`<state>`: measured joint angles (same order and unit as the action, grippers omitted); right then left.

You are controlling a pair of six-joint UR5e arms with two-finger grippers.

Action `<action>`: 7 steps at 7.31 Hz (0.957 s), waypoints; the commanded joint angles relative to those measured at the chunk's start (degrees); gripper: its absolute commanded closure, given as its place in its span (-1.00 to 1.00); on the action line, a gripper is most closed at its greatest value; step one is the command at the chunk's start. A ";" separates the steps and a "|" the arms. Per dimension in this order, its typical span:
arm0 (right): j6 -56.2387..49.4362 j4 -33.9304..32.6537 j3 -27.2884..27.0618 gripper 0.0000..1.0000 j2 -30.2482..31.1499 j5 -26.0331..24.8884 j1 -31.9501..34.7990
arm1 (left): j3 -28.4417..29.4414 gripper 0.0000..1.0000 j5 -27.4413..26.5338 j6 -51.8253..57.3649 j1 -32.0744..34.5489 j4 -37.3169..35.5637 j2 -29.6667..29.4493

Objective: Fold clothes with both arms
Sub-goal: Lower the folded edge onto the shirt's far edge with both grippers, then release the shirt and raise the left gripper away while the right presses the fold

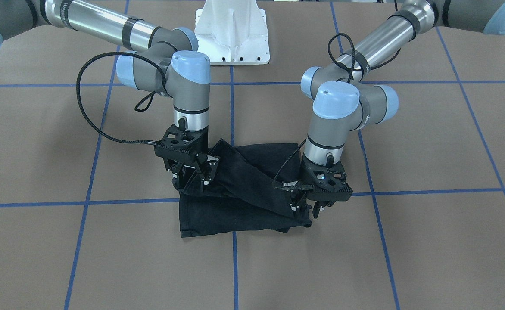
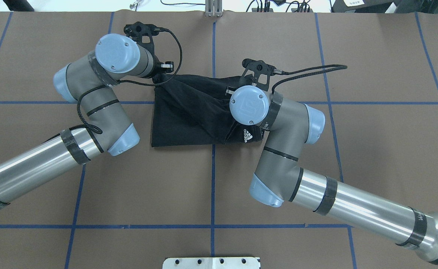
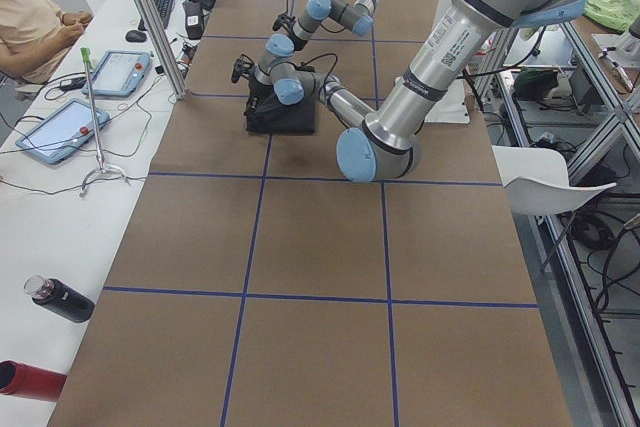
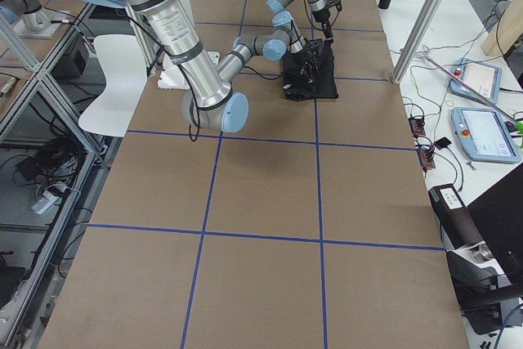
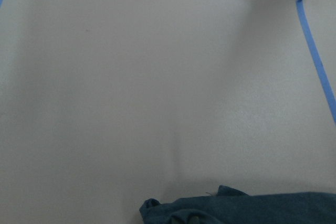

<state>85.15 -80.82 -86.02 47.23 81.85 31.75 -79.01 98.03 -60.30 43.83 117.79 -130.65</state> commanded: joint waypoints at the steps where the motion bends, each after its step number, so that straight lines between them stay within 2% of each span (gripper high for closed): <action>1: -1.48 -2.30 -3.10 -1.00 -2.83 4.55 1.30 | -12.24 -1.00 6.11 10.50 3.80 -0.46 9.29; 3: -1.48 -9.24 -3.02 -1.00 -6.10 1.84 -3.42 | -15.99 -1.00 6.12 15.46 4.77 0.33 14.43; 4: -1.83 -10.48 -2.32 -0.98 -6.19 -2.27 -7.28 | -16.00 -1.00 6.12 15.48 4.77 0.33 14.54; 6: -10.75 -13.91 2.49 -0.97 -8.81 -10.35 -12.48 | -16.00 -1.00 6.12 15.48 4.86 0.33 14.54; 7: -14.54 -15.92 3.48 -0.90 -8.83 -11.09 -12.76 | -16.00 -1.00 6.12 15.39 4.77 0.33 14.54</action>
<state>75.42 -94.52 -84.44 39.06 73.45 20.51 -94.97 104.15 -44.89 48.62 118.11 -116.15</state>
